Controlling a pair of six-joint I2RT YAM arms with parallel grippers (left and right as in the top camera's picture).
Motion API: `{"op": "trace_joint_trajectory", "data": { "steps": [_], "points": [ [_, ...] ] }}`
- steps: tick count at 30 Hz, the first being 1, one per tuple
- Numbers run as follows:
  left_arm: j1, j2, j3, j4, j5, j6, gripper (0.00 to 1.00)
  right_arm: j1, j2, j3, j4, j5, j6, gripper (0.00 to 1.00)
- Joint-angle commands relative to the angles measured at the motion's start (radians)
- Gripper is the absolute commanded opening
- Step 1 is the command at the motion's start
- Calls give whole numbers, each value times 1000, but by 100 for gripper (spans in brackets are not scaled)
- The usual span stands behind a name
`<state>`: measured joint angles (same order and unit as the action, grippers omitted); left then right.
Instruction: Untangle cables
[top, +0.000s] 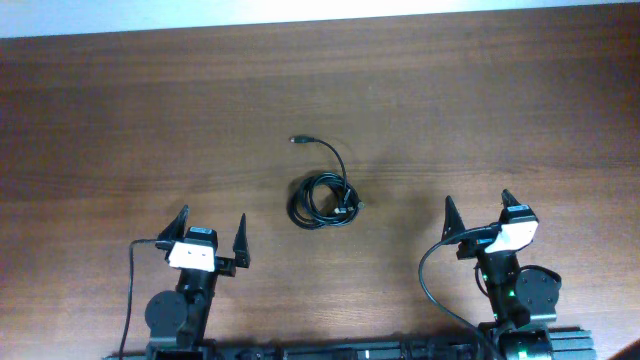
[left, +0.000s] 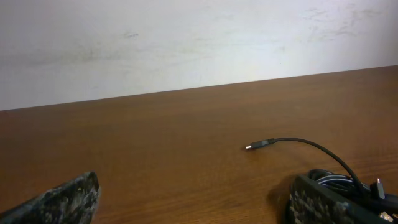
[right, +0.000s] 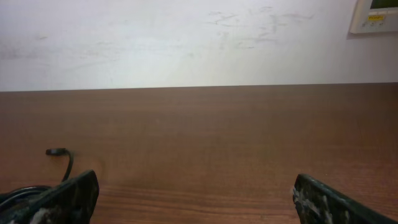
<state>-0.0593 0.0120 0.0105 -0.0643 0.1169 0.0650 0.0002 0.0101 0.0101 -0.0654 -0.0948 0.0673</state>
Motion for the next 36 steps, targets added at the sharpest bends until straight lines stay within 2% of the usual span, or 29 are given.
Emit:
{"op": "trace_joint_trajectory", "data": {
  "steps": [1,15,18,21,26,29,34,36],
  "points": [
    [3,-5,-1,-5,15,19,99,6,-4,-5,-6,1,-6,99],
    [3,-5,-1,3,4,13,99,6,-4,-5,-6,1,-7,99],
    [3,-5,1,-7,11,-54,99,6,-4,-5,-6,1,-6,98],
    [3,47,63,-86,11,-126,99,6,-4,-5,-6,1,-7,99],
    [3,332,245,-155,52,-126,99,6,-4,-5,-6,1,-7,98],
    [3,612,395,-180,130,-126,99,6,-4,-5,-6,1,-7,99],
    [3,1041,721,-438,216,-126,99,6,-4,-5,-6,1,-6,98],
    [3,1126,755,-436,220,-126,99,6,-3,-5,-6,2,-6,98]
  ]
}}
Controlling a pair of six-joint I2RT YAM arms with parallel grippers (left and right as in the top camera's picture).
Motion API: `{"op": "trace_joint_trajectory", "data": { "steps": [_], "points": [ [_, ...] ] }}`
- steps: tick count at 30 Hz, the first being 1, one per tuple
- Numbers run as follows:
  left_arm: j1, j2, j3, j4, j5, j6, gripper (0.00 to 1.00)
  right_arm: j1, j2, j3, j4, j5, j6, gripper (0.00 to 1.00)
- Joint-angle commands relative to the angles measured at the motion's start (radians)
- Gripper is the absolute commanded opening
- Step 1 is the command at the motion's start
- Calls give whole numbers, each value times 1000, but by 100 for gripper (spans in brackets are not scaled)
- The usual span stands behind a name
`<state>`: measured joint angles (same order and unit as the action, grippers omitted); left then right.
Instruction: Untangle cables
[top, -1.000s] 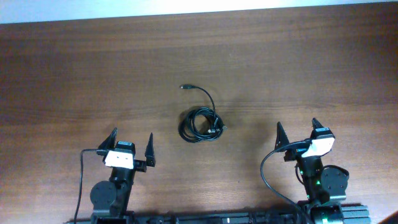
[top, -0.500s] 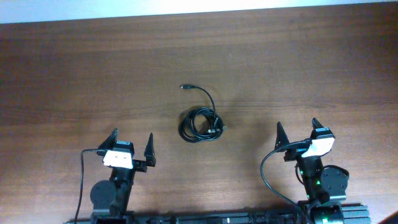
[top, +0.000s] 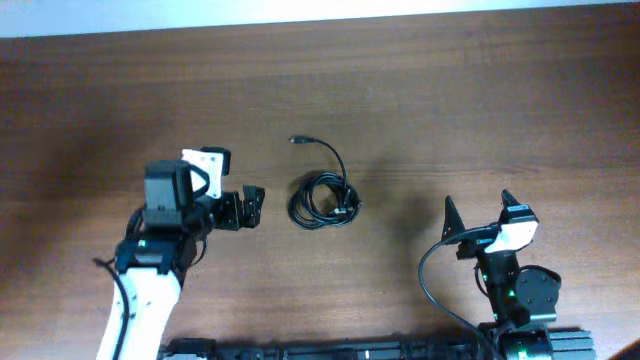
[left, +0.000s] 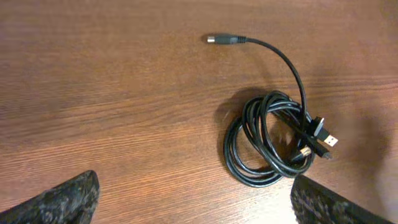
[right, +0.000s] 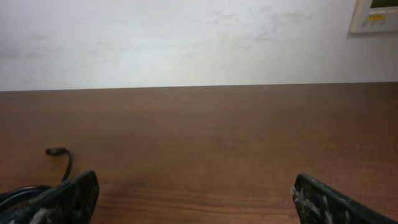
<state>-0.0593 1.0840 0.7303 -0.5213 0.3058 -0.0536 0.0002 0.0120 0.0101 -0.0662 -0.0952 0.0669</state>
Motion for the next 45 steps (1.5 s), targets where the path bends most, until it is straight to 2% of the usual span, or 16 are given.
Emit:
{"op": "trace_joint_trajectory", "data": {
  "steps": [1,5,6,9,13,16,22,24,27,30,33,34,36,39,43,45],
  "points": [
    [3,72,35,47,67,-7,99,6,-1,-4,-6,11,-6,98],
    [-40,118,35,192,98,-137,99,6,139,137,-201,56,-6,99],
    [-89,141,35,189,98,-143,93,6,207,192,-223,55,-6,98],
    [-245,249,35,183,46,-380,84,6,499,431,-368,50,-6,98],
    [-359,360,35,140,50,-644,84,6,719,595,-428,-12,-6,98],
    [-421,442,35,200,46,-662,84,6,762,600,-428,-34,-6,98],
    [-436,592,35,438,10,-683,68,6,762,600,-427,-187,-6,98],
    [-436,599,35,535,-18,-676,38,6,762,600,-425,-212,-6,99],
    [-436,599,53,595,-11,-549,0,6,762,600,-425,-212,-6,99],
    [-436,593,126,586,208,-358,0,6,774,600,-393,-287,-6,99],
    [-436,593,153,576,274,-341,0,6,840,600,-363,-362,-6,91],
    [-436,593,153,552,326,-341,0,6,883,600,-356,-409,-6,81],
    [-436,593,153,560,451,-341,0,6,1022,600,-337,-494,-6,72],
    [-436,593,153,595,575,-341,0,6,1192,600,-246,-606,-6,71],
    [-437,593,153,568,537,-341,2,6,1240,600,-183,-626,-6,70],
    [-475,598,153,497,272,-341,15,6,1240,600,-183,-568,-6,70]
  ]
}}
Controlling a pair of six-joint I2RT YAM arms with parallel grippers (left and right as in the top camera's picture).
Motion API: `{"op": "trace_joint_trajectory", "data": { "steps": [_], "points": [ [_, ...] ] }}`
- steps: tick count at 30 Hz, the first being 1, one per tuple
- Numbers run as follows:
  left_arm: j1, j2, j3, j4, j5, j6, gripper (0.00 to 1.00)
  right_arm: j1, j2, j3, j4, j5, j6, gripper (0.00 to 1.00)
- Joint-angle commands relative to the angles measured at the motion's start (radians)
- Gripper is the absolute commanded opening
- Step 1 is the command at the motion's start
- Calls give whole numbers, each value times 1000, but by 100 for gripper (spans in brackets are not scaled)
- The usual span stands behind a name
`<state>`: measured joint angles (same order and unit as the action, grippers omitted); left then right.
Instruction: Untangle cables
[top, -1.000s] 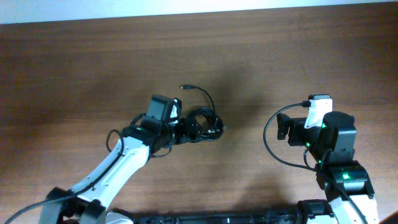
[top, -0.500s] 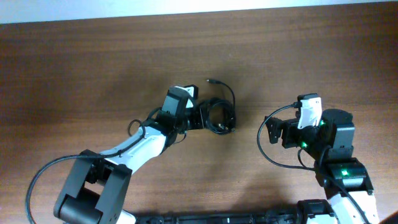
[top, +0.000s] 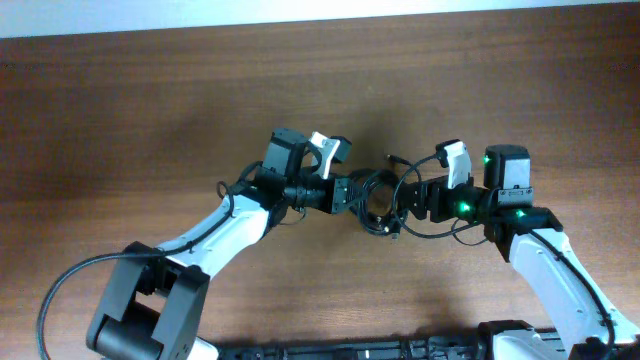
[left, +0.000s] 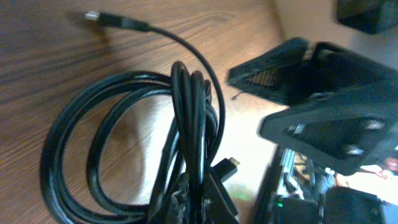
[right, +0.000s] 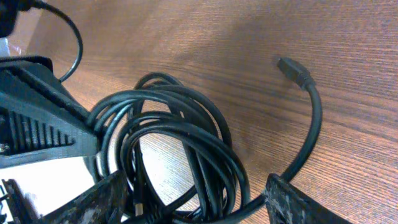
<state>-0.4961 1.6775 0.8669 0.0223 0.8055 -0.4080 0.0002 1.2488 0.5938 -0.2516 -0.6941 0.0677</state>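
A black cable coil (top: 376, 200) lies bunched at the table's middle between both grippers. My left gripper (top: 350, 194) comes from the left, and in the left wrist view it (left: 202, 200) is shut on a bundle of the coil's strands (left: 189, 124). One plug end (left: 93, 15) trails free on the wood. My right gripper (top: 406, 199) comes from the right. It (right: 199, 205) is open, its fingers straddling several strands of the coil (right: 180, 143). The free plug (right: 292, 68) lies just beyond them.
The brown wooden table (top: 120, 110) stretches wide on both sides, its far edge along the top of the overhead view. The two arms lean in over the front half, their grippers only a few centimetres apart. Small connectors (left: 229, 167) stick out of the coil.
My left gripper moved right from beside the coil and shut on its strands. The right arm left its rest post and now straddles the coil, open. The coil sits somewhat further right.
Both arms first rested at the front edge with open grippers, the coil untouched at mid-table. Then my left arm stood open just left of the coil while the right stayed parked. Now both meet at the coil, left shut on it, right open around it.
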Motion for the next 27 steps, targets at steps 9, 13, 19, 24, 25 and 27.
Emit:
{"op": "trace_joint_trajectory", "data": {
  "steps": [9,13,19,24,25,27],
  "points": [
    [-169,45,16,-56,-691,14,72,6,3,16,-14,78,-6,71],
    [-170,97,17,-16,-600,14,49,6,3,16,-13,105,-6,71],
    [-193,140,17,3,-581,13,42,6,3,16,-13,105,-7,71],
    [-208,138,67,-11,-584,18,0,6,3,16,-20,105,-7,71],
    [-204,123,98,-46,-584,21,0,6,3,16,-21,105,-7,71],
    [-196,86,154,-134,-583,21,0,6,3,16,-21,105,-7,71]
  ]
}}
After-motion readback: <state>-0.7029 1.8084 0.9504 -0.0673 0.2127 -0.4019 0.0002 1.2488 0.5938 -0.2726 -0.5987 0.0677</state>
